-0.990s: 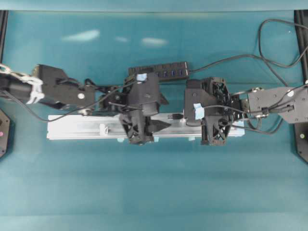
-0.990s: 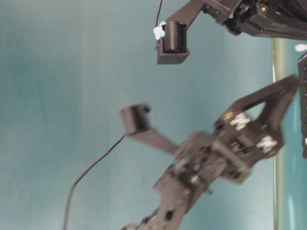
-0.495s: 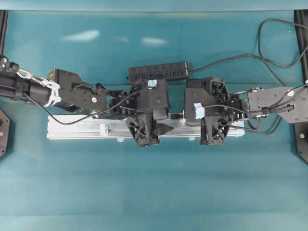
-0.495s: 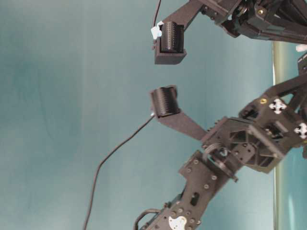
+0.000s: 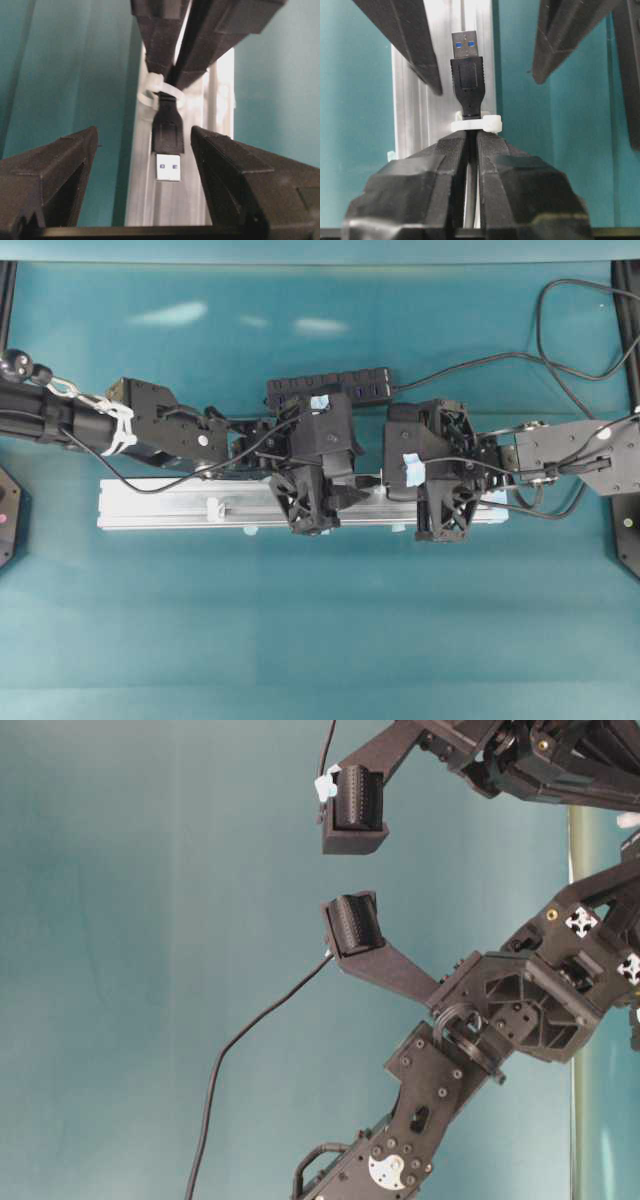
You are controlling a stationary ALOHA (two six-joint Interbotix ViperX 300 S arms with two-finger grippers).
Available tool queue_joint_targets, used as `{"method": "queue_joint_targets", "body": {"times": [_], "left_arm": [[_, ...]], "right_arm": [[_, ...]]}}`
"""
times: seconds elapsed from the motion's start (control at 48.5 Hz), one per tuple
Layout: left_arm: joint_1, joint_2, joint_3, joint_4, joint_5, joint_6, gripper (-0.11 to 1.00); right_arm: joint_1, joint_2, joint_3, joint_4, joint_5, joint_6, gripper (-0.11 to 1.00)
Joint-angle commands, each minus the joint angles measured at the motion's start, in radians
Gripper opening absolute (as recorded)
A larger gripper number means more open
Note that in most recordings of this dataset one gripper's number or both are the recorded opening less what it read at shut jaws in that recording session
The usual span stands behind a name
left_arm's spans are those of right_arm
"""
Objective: Pass the USB cable through three rings with both arms.
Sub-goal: 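Bring the left gripper in and grasp the plug past the ring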
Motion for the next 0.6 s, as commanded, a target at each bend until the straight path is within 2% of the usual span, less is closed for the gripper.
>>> {"method": "queue_joint_targets", "body": {"times": [0.0,0.392,0.475,0.578], "left_arm": [[0.002,-0.002,-0.014,0.003,-0.009,0.002,0.78],[0.002,0.008,-0.015,0.003,-0.009,0.002,0.64],[0.002,0.008,-0.015,0.003,-0.011,0.003,0.54],[0.002,0.008,-0.018,0.003,-0.011,0.009,0.29]], "right_arm": [[0.000,-0.012,-0.006,0.002,-0.008,0.011,-0.09],[0.000,-0.012,-0.006,0.002,-0.008,0.011,-0.09],[0.000,-0.012,-0.006,0.002,-0.008,0.011,-0.09],[0.000,-0.012,-0.006,0.002,-0.008,0.011,-0.09]]}}
